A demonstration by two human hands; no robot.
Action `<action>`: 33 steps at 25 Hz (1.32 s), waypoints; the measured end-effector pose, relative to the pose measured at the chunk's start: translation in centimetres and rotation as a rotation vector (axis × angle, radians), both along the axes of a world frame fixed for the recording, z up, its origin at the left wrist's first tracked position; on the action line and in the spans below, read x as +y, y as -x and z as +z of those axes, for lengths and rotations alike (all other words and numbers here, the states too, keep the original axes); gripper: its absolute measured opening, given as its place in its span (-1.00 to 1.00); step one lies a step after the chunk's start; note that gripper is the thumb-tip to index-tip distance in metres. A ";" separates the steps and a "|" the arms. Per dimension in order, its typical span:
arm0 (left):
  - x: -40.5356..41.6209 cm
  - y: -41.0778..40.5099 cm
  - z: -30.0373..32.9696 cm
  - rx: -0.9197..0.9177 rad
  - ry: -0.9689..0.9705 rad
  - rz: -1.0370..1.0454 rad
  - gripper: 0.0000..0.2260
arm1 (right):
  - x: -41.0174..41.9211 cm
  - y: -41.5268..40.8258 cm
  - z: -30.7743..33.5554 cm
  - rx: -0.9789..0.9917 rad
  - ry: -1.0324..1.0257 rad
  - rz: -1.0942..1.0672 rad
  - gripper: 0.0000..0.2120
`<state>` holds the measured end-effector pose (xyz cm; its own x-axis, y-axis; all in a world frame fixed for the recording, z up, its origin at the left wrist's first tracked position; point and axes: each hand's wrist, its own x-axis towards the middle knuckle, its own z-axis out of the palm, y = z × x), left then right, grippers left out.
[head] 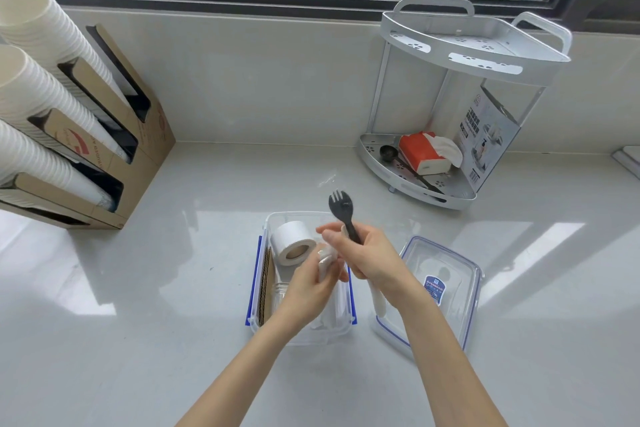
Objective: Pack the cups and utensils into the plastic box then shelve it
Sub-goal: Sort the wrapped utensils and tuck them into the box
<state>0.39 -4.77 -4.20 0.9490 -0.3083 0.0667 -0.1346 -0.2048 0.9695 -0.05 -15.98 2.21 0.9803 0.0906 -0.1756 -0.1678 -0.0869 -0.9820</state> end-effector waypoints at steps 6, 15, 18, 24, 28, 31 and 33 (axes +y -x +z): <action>0.2 -0.7 -0.4 0.034 -0.046 -0.084 -0.91 | 0.2 0.1 -2.1 0.057 0.107 -0.016 -0.77; 0.5 0.3 -1.0 0.094 -0.123 -0.070 -0.73 | 0.4 -0.1 -2.6 0.059 0.084 -0.106 -0.80; -0.1 0.0 -1.4 0.120 -0.102 -0.028 -0.75 | 0.5 -0.3 -3.0 0.069 0.070 -0.127 -0.92; -1.0 -0.8 -0.6 0.320 -0.005 0.206 -0.86 | -1.0 -0.9 -3.0 0.162 0.002 -0.233 -0.83; -2.3 -2.0 -0.5 0.423 -0.119 0.221 -0.81 | -1.8 -1.2 -3.3 0.227 -0.068 -0.336 -0.80; -2.8 -2.3 -0.7 0.473 -0.188 0.195 -0.81 | -1.8 -1.1 -3.6 0.252 -0.107 -0.340 -0.81; -2.9 -2.4 -0.5 0.527 -0.189 0.176 -0.81 | -1.8 -1.1 -3.7 0.262 -0.129 -0.343 -0.82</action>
<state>2.79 -7.65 -4.70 0.8773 -0.1036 -0.4687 0.4072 -0.3565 0.8409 1.00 -17.79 -1.49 0.8817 -0.1942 -0.4301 -0.4097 0.1371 -0.9019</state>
